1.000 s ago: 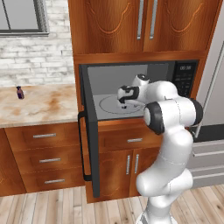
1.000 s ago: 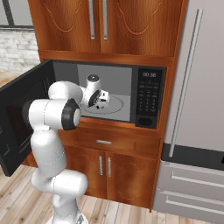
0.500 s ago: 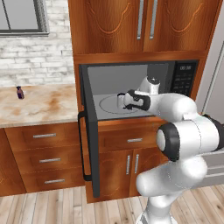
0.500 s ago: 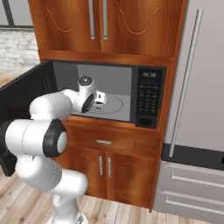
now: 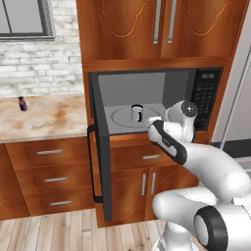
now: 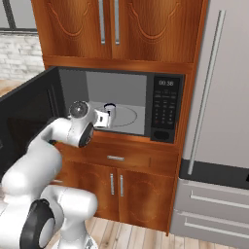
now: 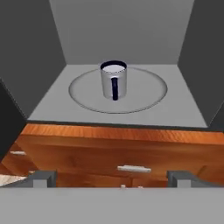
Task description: Pick the mug from the counter and place it inside the microwave. Then close the microwave.
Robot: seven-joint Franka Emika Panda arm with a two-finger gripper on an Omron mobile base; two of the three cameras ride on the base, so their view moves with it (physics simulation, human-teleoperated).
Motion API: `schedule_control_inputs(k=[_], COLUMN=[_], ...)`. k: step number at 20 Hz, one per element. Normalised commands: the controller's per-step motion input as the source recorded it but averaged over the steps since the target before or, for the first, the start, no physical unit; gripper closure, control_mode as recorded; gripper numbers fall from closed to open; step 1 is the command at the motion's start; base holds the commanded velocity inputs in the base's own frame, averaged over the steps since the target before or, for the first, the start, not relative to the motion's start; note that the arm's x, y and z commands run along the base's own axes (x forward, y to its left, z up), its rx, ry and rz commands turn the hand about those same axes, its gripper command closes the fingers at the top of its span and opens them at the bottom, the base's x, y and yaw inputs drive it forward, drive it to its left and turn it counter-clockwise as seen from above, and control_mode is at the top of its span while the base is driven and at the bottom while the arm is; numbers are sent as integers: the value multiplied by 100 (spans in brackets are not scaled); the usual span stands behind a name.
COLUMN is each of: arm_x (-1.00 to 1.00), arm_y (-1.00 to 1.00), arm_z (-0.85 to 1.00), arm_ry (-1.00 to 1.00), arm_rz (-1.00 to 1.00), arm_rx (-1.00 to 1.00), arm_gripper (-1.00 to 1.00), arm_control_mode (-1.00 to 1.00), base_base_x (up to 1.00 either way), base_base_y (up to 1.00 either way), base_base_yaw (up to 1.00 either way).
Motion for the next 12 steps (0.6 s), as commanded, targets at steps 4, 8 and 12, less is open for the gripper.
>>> schedule_control_inputs(k=[4,8,12], arm_x=[-92,-84,-48], arm_y=[0,0,0], arm_z=[23,47,57], arm_ry=[-20,-9,-1], arm_rz=[0,0,0], arm_rx=[4,2,0], arm_gripper=[-100,-100,-100], arm_control_mode=[-100,-100,-100], base_base_x=[0,0,0], base_base_y=[0,0,0], base_base_yaw=[0,0,0])
